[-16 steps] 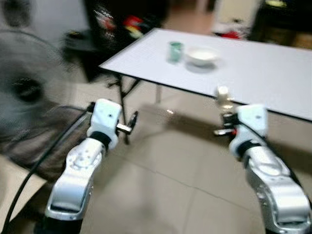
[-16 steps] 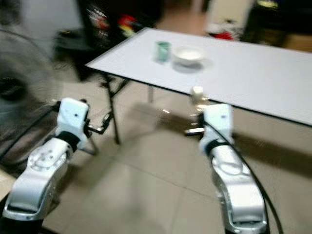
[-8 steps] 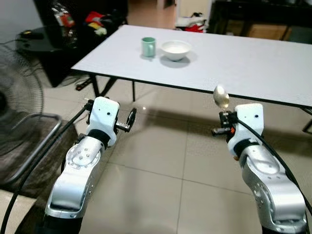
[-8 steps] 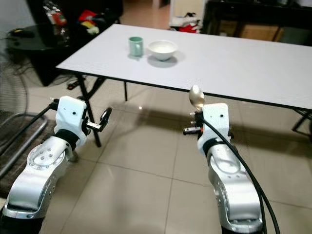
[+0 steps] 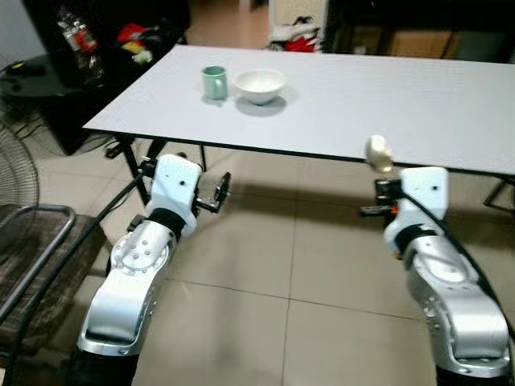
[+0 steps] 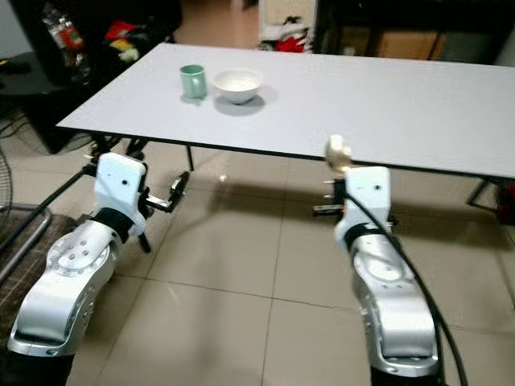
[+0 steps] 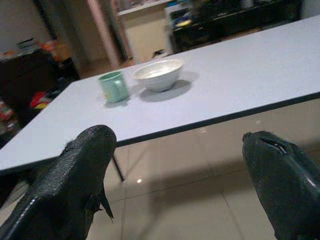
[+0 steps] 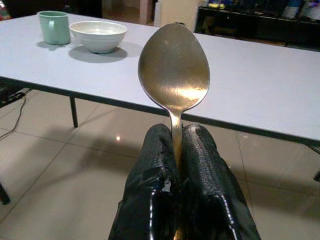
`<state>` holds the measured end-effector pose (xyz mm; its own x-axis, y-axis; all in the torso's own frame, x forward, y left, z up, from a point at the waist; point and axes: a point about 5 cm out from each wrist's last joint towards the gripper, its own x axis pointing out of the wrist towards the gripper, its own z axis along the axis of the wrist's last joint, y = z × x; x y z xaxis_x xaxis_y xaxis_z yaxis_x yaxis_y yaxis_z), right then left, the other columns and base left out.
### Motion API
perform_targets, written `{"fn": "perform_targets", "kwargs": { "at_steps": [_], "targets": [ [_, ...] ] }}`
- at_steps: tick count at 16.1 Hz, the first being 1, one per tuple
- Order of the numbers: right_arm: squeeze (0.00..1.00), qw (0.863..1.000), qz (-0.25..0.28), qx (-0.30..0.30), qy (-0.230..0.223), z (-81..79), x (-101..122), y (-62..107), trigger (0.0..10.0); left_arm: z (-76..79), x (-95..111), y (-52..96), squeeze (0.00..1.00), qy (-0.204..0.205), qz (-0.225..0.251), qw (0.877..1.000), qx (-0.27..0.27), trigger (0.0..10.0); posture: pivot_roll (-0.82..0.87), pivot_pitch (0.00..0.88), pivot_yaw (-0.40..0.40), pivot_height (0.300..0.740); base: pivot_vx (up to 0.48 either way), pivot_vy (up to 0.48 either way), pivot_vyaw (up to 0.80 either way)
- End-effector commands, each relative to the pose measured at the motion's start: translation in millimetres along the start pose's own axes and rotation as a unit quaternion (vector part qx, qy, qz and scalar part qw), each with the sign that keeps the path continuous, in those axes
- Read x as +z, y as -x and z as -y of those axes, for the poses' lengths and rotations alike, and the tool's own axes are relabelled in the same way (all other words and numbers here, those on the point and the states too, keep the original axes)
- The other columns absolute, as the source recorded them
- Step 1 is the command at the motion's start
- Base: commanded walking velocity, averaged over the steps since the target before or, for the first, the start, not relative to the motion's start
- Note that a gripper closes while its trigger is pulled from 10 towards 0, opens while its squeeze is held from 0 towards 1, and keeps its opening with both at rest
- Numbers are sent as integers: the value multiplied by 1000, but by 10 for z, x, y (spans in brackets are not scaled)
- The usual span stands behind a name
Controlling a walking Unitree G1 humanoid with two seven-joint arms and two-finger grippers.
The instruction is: Setting the table
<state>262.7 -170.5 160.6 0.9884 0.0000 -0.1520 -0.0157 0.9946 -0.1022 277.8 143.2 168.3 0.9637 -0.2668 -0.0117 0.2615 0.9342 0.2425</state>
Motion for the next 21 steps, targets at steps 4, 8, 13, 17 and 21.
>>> {"fn": "perform_targets", "kwargs": {
  "at_steps": [4, 8, 13, 17, 21],
  "targets": [
    [0, 1000, 7, 22, -15, -58, 40, -21, 10000, -61, -37, -19, 0, -2, -9, 1000, 7, 10000, 62, 0, 44, 740, 326, 0, 0],
    [0, 999, 7, 25, -18, -32, 73, -38, 10000, -44, -29, -59, 0, 1, -5, 1000, 9, 10000, 46, 0, 38, 740, 325, 0, 0],
    [0, 999, 14, 29, -10, -29, 98, -34, 10000, -43, -35, -65, 0, 4, -6, 1000, 9, 10000, 48, 0, 36, 740, 326, 0, 0],
    [0, 999, 14, 33, -10, -38, 104, -44, 10000, -63, -44, -52, 0, 3, -5, 1000, 12, 10000, 53, 0, 31, 740, 325, 0, 0],
    [0, 999, 15, 31, -9, -49, 94, -36, 10000, -76, -57, -32, 0, 2, -8, 1000, 12, 10000, 54, 0, 41, 740, 326, 0, 0]
  ]
}}
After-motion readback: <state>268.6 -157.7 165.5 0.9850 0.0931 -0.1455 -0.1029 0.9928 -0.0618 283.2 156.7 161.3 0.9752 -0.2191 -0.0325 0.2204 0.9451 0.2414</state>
